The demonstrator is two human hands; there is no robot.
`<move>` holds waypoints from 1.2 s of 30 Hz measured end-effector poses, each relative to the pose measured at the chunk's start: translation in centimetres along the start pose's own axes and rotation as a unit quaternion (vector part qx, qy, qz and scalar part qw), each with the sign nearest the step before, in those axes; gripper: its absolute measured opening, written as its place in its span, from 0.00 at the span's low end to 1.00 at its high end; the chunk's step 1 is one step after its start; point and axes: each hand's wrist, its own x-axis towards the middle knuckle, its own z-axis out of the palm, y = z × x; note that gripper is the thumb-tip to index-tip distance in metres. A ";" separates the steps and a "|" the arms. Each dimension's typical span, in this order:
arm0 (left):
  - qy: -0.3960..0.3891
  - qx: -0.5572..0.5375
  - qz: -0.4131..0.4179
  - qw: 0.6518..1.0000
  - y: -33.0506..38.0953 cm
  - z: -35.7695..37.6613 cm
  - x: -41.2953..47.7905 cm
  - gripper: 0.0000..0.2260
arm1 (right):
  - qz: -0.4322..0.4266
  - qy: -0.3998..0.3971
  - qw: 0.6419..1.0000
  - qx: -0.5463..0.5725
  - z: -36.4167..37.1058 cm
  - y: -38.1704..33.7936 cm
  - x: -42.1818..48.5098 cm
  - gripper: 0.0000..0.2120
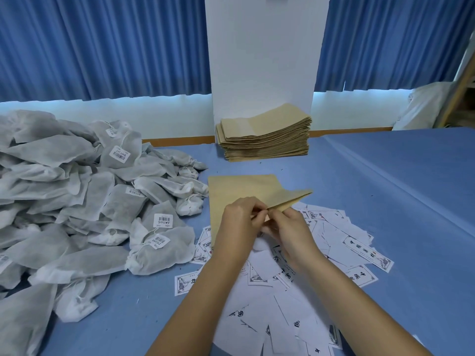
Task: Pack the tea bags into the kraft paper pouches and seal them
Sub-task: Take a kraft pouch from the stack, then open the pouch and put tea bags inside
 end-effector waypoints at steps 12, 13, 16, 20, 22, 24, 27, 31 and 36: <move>0.154 0.126 -0.054 0.979 -2.0 -3.6 1.2 0.05 | -0.033 -0.042 0.923 -0.382 0.4 0.5 -0.9 0.08; 0.141 0.107 -0.052 0.983 -2.4 -4.0 1.2 0.05 | -0.045 -0.041 0.919 -0.390 0.5 0.8 -1.0 0.09; -0.078 0.086 -0.050 0.992 -2.6 -3.6 0.7 0.08 | -0.035 0.021 0.960 -0.278 0.8 0.6 -0.7 0.10; -0.104 0.224 0.014 0.969 -1.7 -2.5 0.6 0.12 | -0.035 0.089 0.960 -0.263 0.0 -0.2 -0.2 0.11; 0.004 0.193 0.027 0.981 -1.3 -2.7 0.8 0.16 | -0.017 0.093 0.955 -0.282 -0.5 -0.4 -0.1 0.13; 0.167 0.105 -0.019 0.980 -1.4 -4.2 1.2 0.20 | -0.004 0.082 0.951 -0.297 -0.5 -0.5 0.2 0.18; 0.268 0.034 0.036 0.962 -2.5 -6.5 1.4 0.25 | -0.002 0.065 0.946 -0.318 -0.3 -0.2 0.4 0.20; 0.075 0.145 0.205 0.965 -1.6 -6.4 1.2 0.27 | -0.018 0.069 0.965 -0.253 -0.4 -1.2 0.4 0.08; 0.210 0.110 0.163 0.958 -0.1 -7.6 1.2 0.29 | 0.012 0.037 0.986 -0.163 1.0 -2.2 1.5 0.11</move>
